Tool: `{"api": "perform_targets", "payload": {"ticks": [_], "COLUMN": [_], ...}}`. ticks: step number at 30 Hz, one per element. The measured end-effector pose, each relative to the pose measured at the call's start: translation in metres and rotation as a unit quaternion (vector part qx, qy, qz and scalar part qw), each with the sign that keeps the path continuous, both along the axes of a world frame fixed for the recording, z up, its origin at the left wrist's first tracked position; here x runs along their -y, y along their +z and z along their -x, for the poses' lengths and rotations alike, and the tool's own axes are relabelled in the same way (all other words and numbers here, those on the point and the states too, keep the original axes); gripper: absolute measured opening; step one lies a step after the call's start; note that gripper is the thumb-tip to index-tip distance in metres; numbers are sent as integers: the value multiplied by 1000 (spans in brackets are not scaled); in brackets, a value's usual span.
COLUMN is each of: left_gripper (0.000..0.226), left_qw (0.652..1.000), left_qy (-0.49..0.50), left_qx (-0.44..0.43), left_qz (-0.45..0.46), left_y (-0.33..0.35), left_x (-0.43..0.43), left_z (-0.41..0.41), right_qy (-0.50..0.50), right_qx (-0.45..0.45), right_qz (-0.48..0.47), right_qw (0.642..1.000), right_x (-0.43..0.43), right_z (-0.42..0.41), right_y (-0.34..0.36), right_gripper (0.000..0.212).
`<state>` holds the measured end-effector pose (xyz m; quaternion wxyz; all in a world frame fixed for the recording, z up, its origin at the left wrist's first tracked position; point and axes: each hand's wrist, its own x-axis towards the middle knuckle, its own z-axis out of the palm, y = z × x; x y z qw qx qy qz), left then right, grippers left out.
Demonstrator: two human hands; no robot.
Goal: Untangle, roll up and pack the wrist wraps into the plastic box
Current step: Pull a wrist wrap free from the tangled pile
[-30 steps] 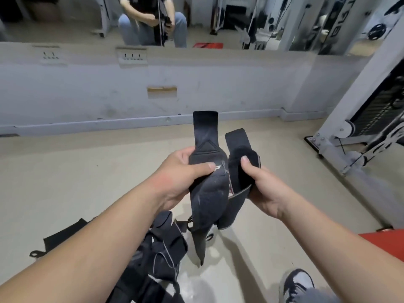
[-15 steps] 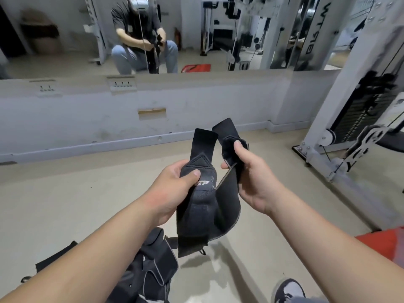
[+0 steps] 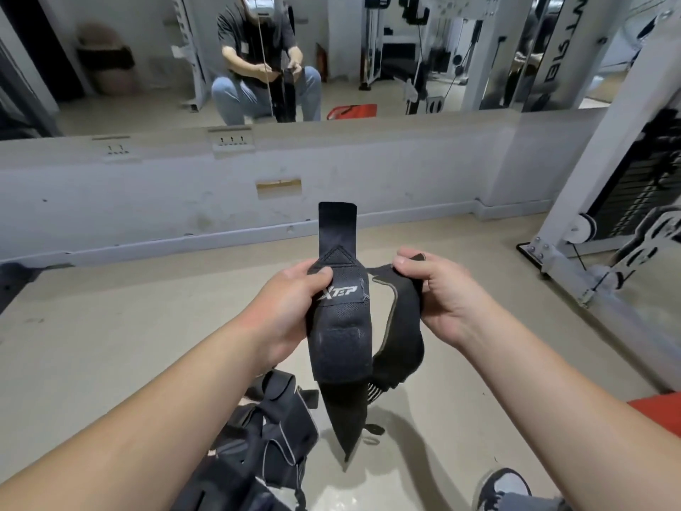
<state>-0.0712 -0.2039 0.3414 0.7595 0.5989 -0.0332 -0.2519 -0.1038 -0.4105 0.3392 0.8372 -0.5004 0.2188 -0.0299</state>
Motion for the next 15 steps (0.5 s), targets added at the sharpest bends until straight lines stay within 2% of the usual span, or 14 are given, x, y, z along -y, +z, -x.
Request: {"api": "perform_targets", "payload": {"ticks": [4, 7, 9, 13, 15], "left_gripper": [27, 26, 26, 24, 23], "left_qw": [998, 998, 998, 996, 996], "left_qy": [-3, 9, 15, 33, 42], "left_qx": [28, 32, 29, 25, 20], "left_qz": [-49, -61, -59, -74, -74], "left_y": [-4, -11, -16, -21, -23], "left_x": [5, 12, 17, 23, 24], "left_z": [2, 5, 7, 11, 11], "right_qy": [60, 73, 75, 32, 29], "right_qx": [7, -12, -9, -12, -12], "right_qz": [-24, -23, 11, 41, 46], "right_qw": [998, 997, 997, 999, 998], "right_x": [6, 9, 12, 17, 19], "right_z": [5, 10, 12, 16, 17], "right_y": [0, 2, 0, -3, -3], "right_gripper": [22, 9, 13, 34, 31]}}
